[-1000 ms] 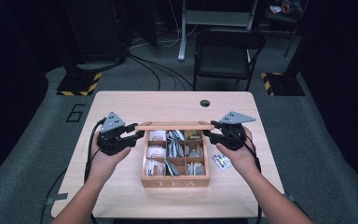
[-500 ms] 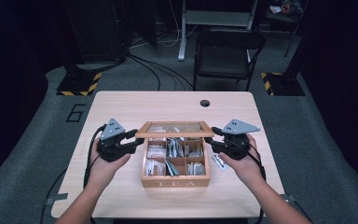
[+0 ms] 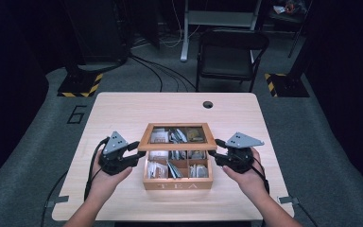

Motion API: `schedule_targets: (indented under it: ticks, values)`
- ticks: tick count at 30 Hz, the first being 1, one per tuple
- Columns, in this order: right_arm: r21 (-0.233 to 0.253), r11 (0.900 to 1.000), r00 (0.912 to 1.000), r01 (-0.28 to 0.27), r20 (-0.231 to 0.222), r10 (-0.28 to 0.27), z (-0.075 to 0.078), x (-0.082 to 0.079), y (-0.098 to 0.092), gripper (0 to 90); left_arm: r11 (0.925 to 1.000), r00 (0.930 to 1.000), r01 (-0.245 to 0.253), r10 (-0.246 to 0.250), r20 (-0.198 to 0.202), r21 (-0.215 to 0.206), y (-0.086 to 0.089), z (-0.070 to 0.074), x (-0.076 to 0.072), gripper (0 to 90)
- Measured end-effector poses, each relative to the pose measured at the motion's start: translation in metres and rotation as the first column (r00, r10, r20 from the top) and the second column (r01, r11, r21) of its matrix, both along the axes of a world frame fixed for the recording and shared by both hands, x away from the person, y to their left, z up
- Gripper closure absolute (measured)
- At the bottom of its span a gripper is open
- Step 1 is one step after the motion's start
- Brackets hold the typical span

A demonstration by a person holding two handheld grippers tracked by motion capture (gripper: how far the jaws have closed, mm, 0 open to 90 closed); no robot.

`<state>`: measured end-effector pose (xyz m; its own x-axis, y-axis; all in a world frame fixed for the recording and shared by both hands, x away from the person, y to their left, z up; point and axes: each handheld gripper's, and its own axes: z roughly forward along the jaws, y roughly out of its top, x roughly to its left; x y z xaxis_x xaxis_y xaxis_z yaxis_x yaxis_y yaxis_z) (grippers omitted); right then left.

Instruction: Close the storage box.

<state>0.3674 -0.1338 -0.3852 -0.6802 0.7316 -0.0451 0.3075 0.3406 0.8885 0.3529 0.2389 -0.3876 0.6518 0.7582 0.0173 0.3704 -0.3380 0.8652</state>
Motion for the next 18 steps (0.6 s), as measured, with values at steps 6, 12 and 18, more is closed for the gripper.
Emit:
schedule_targets:
  ticks: [6, 12, 18]
  values:
    - [-0.004, 1.0, 0.9996, -0.005, -0.027, 0.005, -0.018, -0.011, -0.001, 54.7, 0.9998, 0.9996, 0.018, -0.018, -0.021, 0.006, 0.001, -0.016, -0.008, 59.4]
    - [-0.004, 1.0, 0.9983, -0.005, -0.058, 0.005, -0.038, -0.02, -0.002, 54.8, 0.9988, 0.9973, 0.05, -0.05, -0.053, -0.005, 0.004, -0.034, -0.018, 58.7]
    - [0.002, 1.0, 0.9967, -0.031, -0.075, 0.031, -0.053, -0.026, -0.001, 55.6, 0.9975, 0.9948, 0.07, -0.069, -0.074, 0.006, -0.001, -0.045, -0.023, 57.0]
